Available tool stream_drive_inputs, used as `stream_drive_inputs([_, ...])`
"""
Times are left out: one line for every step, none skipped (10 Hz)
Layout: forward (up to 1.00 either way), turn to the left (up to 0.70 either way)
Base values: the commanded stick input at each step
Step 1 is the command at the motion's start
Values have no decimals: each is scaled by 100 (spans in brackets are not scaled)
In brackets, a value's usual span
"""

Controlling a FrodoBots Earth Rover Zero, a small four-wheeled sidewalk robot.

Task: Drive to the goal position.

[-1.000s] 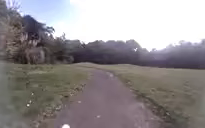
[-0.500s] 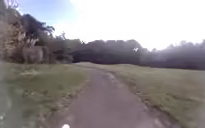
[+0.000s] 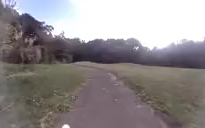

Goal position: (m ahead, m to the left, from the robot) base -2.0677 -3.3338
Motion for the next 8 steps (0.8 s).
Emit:
stream_drive_inputs([100, -3])
stream_drive_inputs([100, -3])
stream_drive_inputs([100, -3])
stream_drive_inputs([100, -4])
stream_drive_inputs([100, -4])
stream_drive_inputs([100, -3])
stream_drive_inputs([100, -5])
stream_drive_inputs([100, -5])
